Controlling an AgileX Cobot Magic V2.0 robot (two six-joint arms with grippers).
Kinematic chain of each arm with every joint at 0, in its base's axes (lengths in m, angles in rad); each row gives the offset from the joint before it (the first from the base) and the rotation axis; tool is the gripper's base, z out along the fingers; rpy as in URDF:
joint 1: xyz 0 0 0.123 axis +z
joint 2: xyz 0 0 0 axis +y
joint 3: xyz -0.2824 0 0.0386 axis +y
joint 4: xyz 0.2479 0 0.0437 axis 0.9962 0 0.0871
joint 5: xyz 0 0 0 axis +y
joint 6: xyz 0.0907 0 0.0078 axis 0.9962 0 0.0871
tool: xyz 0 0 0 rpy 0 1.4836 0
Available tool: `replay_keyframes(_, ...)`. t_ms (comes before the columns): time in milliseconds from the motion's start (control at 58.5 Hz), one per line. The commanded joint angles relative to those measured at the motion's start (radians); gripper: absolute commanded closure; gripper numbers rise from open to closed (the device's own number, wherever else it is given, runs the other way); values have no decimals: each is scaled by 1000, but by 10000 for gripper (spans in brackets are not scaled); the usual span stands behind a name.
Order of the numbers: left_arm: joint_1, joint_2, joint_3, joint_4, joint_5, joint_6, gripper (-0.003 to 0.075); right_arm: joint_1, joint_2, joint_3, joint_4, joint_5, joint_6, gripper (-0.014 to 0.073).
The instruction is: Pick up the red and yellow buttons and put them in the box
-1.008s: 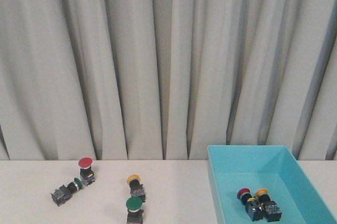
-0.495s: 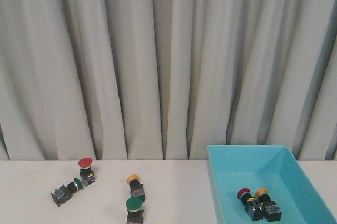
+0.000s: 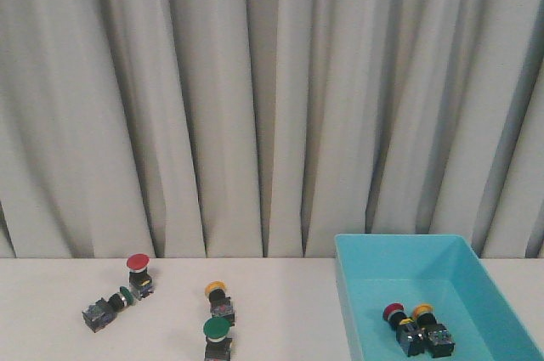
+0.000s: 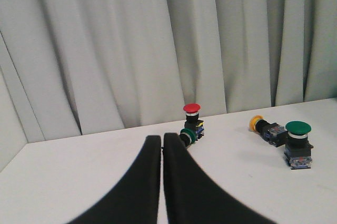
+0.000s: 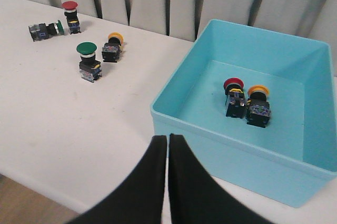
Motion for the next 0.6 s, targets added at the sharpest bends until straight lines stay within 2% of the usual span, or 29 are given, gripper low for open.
replay_keyframes(0, -1, -14, 5, -5, -62, -2, 726, -1, 6, -27, 23, -55, -10, 598)
replay_keyframes(273, -1, -14, 5, -5, -62, -2, 726, -1, 6, -23, 22, -58, -10, 598)
replay_keyframes(359, -1, -14, 5, -5, -62, -2, 726, -1, -9, 1, 15, -106, -10, 598)
replay_keyframes(461, -1, -14, 5, -5, -62, -2, 726, -1, -81, 93, 11, -200, -3, 598)
replay_keyframes(581, -1, -14, 5, -5, -62, -2, 726, -1, -203, 242, -24, -313, 83, 598)
